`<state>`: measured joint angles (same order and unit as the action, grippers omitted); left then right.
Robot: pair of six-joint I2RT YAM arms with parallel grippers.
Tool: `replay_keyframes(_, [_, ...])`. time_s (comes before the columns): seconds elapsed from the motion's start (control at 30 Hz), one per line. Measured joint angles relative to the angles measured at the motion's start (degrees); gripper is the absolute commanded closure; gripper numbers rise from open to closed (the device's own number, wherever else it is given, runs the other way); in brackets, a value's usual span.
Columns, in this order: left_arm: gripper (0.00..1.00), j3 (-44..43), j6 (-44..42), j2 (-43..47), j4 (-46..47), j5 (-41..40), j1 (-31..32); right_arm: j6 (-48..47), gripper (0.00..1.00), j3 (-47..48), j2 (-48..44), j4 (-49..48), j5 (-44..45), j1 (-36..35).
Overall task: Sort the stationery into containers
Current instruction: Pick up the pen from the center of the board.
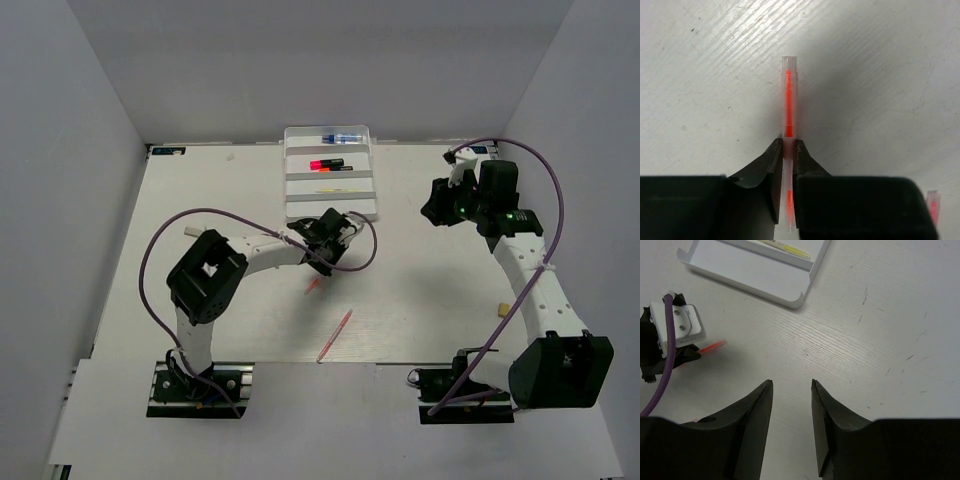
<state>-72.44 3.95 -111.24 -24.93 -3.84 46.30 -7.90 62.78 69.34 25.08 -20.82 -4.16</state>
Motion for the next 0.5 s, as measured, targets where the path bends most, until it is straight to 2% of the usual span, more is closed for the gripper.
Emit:
replay_keyframes(0.1, [0.88,0.3,-1.7,0.4,0.3,0.0,0.5,0.0,0.58,0.0,0.2,-0.1,-0.3,0.2])
replay_keyframes(0.23, [0.96,-0.2,-4.7,0.9,-1.9,4.5,-0.3,-0.2,0.59,0.0,0.2,0.0,-0.6,0.5])
replay_keyframes(0.33, [0.95,-3.0,-7.6,0.9,-7.2,8.0,-1.0,-0.6,0.59,-0.9,0.0,-0.7,-1.3,0.7])
replay_keyframes(0.5, [1.00,-15.3,-20.8,1.0,-12.1,10.6,-2.4,-0.9,0.60,-2.9,0.0,-0.9,-2.1,0.9])
